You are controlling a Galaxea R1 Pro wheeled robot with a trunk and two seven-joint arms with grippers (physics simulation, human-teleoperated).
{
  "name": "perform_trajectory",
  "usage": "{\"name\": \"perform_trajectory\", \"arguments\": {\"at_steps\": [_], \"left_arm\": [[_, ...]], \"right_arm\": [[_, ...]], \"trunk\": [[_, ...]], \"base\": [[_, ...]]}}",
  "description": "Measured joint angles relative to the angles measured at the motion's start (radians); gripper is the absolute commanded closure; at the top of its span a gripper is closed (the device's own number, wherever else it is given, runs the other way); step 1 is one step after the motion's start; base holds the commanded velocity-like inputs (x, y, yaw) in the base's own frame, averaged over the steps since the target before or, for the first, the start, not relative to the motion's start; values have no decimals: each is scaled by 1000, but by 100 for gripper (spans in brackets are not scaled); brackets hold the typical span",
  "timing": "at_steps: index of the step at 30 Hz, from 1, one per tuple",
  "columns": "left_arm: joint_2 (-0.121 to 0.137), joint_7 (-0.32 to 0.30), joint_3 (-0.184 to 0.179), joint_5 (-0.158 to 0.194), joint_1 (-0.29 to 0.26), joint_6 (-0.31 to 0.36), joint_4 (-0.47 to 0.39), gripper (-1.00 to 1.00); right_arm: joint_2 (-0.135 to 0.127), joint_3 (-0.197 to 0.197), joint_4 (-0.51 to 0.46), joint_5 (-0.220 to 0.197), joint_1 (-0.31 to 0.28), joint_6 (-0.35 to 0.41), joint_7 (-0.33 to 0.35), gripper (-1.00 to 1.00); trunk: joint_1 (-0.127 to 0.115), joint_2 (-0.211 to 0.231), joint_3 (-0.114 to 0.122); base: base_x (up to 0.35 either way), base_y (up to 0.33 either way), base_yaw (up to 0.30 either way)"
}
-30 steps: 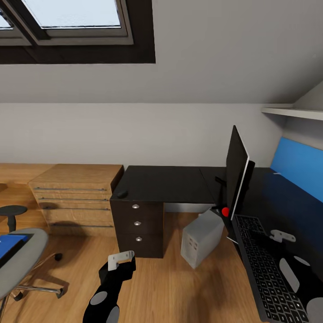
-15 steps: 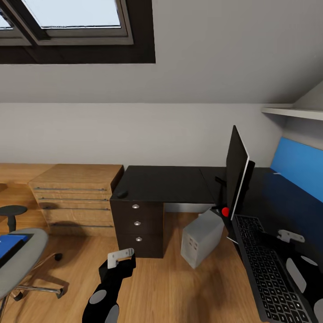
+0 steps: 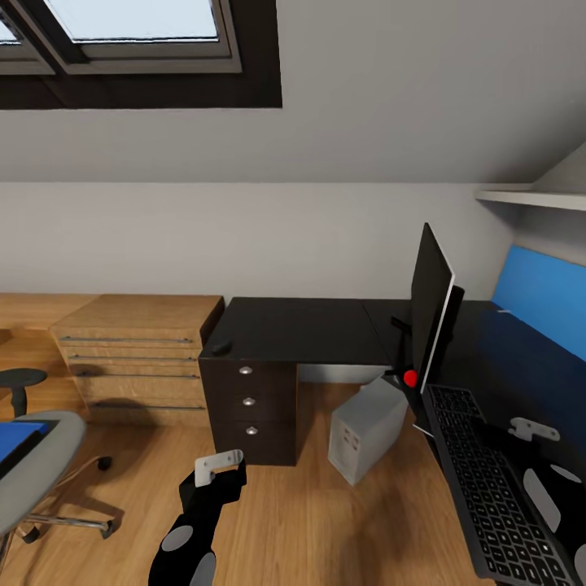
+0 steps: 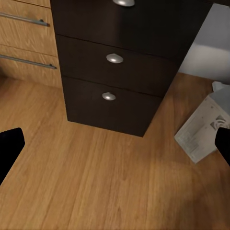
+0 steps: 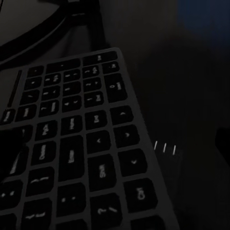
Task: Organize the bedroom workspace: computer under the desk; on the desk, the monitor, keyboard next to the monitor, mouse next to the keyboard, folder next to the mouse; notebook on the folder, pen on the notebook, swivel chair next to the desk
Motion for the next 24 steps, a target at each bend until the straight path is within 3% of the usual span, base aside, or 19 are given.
{"name": "perform_trajectory", "arguments": {"at_steps": [18,24], "left_arm": [[0,0,0,0,0,0,0,-100],[0,0,0,0,0,0,0,-100]], "right_arm": [[0,3,0,2,0,5,-19,-100],[0,5,0,24,0,22,-36,-100]], "trunk": [[69,-126,-56],[69,-126,-57]], "base": [[0,0,0],[0,0,0]]}}
